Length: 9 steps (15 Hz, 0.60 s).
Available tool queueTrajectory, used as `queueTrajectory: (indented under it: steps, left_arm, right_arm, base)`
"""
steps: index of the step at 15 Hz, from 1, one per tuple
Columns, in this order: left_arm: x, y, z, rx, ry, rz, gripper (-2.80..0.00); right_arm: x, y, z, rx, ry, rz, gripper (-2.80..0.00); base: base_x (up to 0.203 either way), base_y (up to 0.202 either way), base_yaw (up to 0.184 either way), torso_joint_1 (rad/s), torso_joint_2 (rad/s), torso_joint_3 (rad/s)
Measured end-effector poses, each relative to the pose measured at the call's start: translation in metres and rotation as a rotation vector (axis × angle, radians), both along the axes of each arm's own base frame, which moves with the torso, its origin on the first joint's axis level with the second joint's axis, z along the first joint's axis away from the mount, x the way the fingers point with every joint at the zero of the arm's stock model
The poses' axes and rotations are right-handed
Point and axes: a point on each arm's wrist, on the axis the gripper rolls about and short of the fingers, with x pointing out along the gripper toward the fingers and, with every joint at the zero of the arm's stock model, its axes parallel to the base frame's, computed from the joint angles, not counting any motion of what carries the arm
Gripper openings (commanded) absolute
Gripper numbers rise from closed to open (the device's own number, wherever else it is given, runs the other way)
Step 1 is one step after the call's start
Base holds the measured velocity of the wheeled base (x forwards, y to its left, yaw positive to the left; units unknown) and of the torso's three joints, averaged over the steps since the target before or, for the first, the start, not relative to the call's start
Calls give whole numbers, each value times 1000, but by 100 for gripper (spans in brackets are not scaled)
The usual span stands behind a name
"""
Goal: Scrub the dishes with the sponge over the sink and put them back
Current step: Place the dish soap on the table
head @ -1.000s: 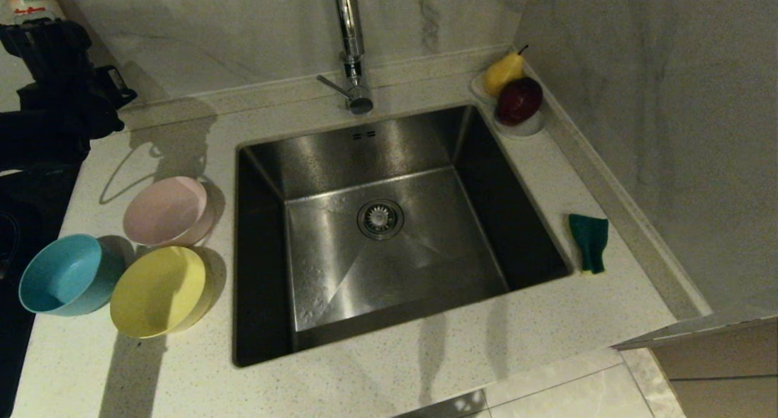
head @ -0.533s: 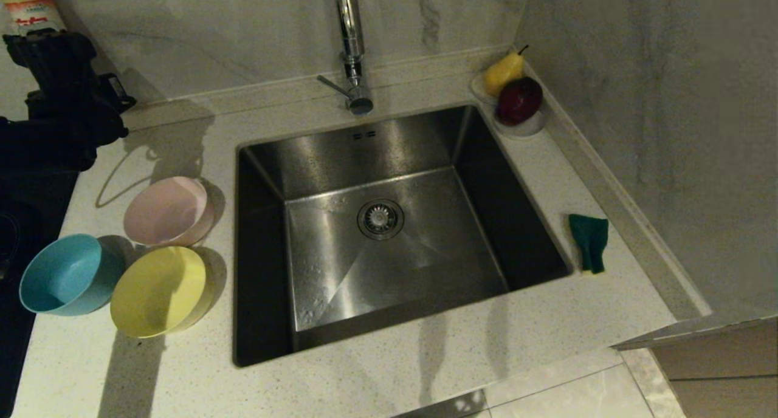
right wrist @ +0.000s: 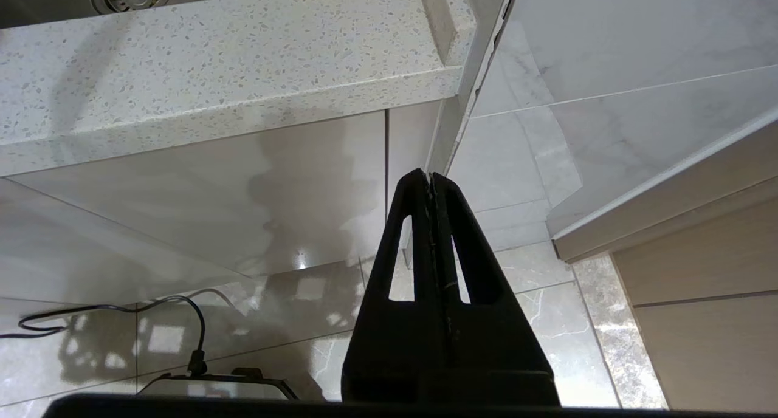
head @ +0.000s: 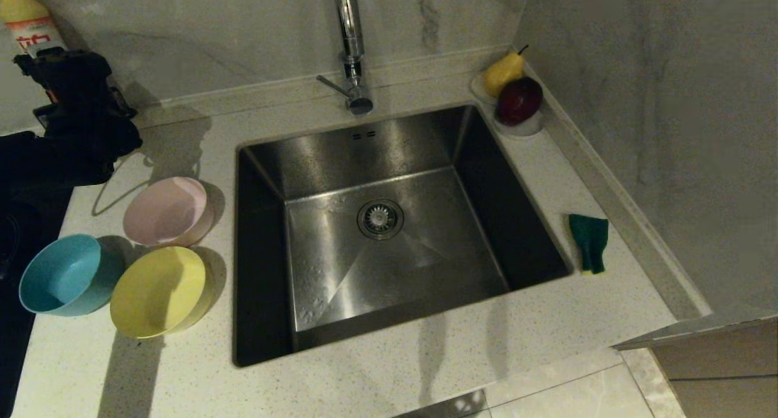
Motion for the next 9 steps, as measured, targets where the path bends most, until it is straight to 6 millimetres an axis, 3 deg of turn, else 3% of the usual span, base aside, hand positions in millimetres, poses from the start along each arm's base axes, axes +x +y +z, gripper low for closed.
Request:
queueTrajectory:
  steps: [3, 9]
  left_arm:
    - [2, 2, -6, -29, -49, 109, -280]
    - [12, 4, -22, -26, -64, 111, -280]
  right_arm:
    - [0, 0, 0, 0, 0, 0, -280]
    - [0, 0, 0, 0, 0, 0, -280]
  base:
    - [0, 0, 0, 0, 0, 0]
    - [0, 0, 0, 0, 0, 0]
